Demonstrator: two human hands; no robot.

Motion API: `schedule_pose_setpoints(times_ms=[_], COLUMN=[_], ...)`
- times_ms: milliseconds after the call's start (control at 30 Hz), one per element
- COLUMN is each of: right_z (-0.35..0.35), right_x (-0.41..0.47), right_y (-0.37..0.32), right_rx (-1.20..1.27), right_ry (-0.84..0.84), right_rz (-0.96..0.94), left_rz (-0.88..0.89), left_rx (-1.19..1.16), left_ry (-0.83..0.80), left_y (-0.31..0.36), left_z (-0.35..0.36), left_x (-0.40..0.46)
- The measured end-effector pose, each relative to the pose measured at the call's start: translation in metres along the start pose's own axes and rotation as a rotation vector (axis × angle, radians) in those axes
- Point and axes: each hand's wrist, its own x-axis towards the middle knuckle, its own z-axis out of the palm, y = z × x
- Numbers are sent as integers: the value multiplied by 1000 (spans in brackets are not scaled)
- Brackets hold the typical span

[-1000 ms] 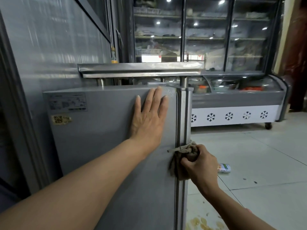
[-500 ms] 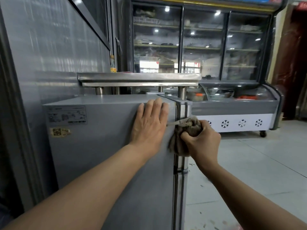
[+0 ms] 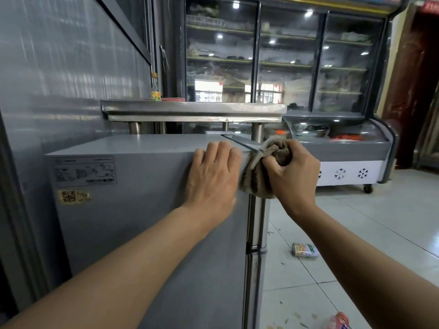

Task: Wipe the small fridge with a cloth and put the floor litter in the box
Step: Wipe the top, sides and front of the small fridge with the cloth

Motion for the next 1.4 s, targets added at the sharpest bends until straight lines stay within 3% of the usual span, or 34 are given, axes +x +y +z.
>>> schedule_pose_setpoints(times_ms=[133,333,467,633,733,1100,1400], right_z=[2,-18,-37,-71,-99,-221,-344], right_x=[13,35,48,72,95,183,239], right_y=[-4,-9,-20,-49,-78,-177,-172], right_rx=[-4,88,97,-98,-176,-325,-293], right_ry=[-23,-239,-430,-773,-874,-825,-707], right_rz=[-8,249,446,473,542,670,704], left_rz=[-57,-93,-66,-57,-42,35,33], left_rx=[-78,-129,-182,-261,-303,-462,-580], left_ry=[-42,-167,-374,-769,-1004,-1100,-1152], left_y=[4,2,-5,-20,-29,-44,47], left_z=[-4,-17,-40,-77,-112,-235,-302], left_x=[5,14,23,46,71,177,227])
